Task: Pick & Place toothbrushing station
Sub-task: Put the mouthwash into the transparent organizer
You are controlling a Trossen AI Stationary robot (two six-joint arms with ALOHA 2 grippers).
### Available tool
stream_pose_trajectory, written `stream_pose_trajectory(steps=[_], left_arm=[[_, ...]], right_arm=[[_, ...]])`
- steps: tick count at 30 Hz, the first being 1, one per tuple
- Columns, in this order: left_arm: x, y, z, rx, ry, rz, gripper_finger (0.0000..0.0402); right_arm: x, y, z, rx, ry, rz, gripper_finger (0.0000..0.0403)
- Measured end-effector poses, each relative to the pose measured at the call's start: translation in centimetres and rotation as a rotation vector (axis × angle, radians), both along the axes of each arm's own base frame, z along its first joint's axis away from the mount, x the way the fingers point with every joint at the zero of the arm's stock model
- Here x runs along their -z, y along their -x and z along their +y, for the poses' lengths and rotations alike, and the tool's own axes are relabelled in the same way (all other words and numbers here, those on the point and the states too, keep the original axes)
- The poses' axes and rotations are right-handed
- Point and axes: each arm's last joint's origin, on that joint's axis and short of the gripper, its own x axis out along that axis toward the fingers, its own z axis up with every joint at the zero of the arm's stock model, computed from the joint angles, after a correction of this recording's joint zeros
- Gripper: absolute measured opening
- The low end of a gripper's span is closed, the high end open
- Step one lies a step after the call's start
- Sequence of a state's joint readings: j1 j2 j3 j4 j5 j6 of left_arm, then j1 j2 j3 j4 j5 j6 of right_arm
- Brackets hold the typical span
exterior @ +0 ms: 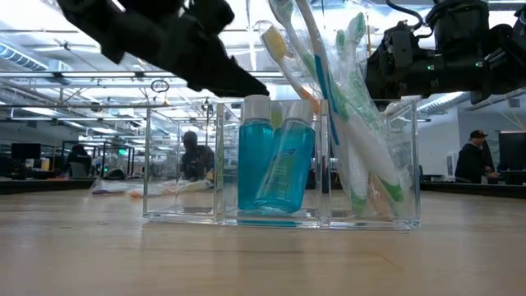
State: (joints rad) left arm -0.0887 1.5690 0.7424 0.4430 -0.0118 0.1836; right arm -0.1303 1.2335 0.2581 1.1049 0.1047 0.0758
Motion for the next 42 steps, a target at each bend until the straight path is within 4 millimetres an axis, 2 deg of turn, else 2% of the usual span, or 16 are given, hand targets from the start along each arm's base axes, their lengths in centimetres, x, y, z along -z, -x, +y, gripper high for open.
stream_pose_trajectory(steps=[4,10,14,17,29,33,42], left_arm=[[-0.5,0.4,3.0,0.005,0.026,-0.022,0.0198],[-1.5,2.3,6.9,0.013,0.073,-0.09,0.0198],[-1.7,3.3,8.9,0.001,0.083,-0.227,0.0198],[-1.2,3.8,10.0,-0.032,0.072,-0.263,0.0198],[2.3,2.9,11.9,-0.048,0.148,-0.249,0.0198],[3.9,2.4,12.3,-0.103,0.153,-0.211,0.0198],[5.6,-0.2,12.9,-0.131,0.153,-0.172,0.0198]], right_arm=[[-0.3,0.0,-0.2,0.014,0.039,-0.021,0.0279],[-0.9,0.2,-0.6,0.035,0.073,-0.075,0.0279],[-0.8,0.2,-0.7,0.038,0.057,-0.066,0.0279],[-0.5,0.2,-0.7,0.036,0.044,-0.042,0.0279],[-0.3,0.2,-0.8,0.045,0.039,-0.02,0.0279],[-0.3,0.2,-0.8,0.042,0.039,-0.02,0.0279],[-0.3,0.2,-0.8,0.042,0.039,-0.02,0.0279]])
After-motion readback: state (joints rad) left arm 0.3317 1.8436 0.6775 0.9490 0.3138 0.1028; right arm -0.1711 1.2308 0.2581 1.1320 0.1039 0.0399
